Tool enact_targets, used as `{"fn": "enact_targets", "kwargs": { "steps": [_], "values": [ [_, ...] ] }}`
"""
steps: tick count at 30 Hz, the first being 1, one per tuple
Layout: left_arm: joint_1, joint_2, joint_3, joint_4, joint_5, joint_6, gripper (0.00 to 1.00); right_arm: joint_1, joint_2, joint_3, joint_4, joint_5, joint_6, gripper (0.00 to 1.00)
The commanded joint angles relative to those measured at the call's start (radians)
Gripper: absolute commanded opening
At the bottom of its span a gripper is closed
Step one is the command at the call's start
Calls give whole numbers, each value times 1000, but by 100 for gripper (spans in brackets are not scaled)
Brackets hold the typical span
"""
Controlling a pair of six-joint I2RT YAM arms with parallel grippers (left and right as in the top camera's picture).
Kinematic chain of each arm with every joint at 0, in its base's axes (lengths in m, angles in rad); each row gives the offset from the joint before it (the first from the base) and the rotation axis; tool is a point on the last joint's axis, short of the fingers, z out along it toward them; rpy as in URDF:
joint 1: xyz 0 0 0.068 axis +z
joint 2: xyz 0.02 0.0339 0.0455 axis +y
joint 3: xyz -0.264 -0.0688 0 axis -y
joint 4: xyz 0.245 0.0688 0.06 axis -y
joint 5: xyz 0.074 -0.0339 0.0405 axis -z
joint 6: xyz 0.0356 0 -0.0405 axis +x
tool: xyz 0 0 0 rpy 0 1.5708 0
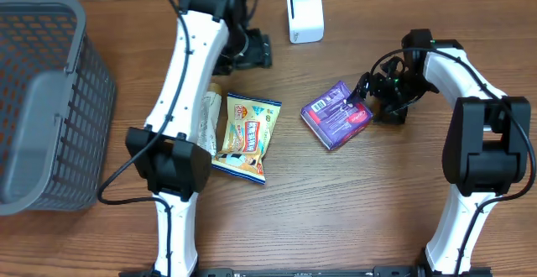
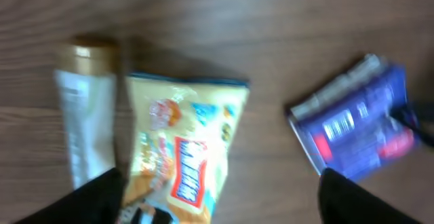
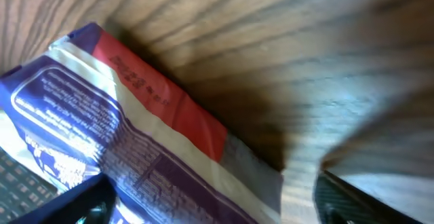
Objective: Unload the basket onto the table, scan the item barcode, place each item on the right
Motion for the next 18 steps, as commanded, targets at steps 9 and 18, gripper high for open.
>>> {"fn": "enact_targets", "kwargs": {
  "steps": [9,18],
  "values": [
    [-95,-3,-264,143,317,150,93,-189,-1,219,-69,26,-21,100],
    [-93,-3,-566,494,534,130,91,-274,-1,218,-53,27,-21,100]
  ]
}}
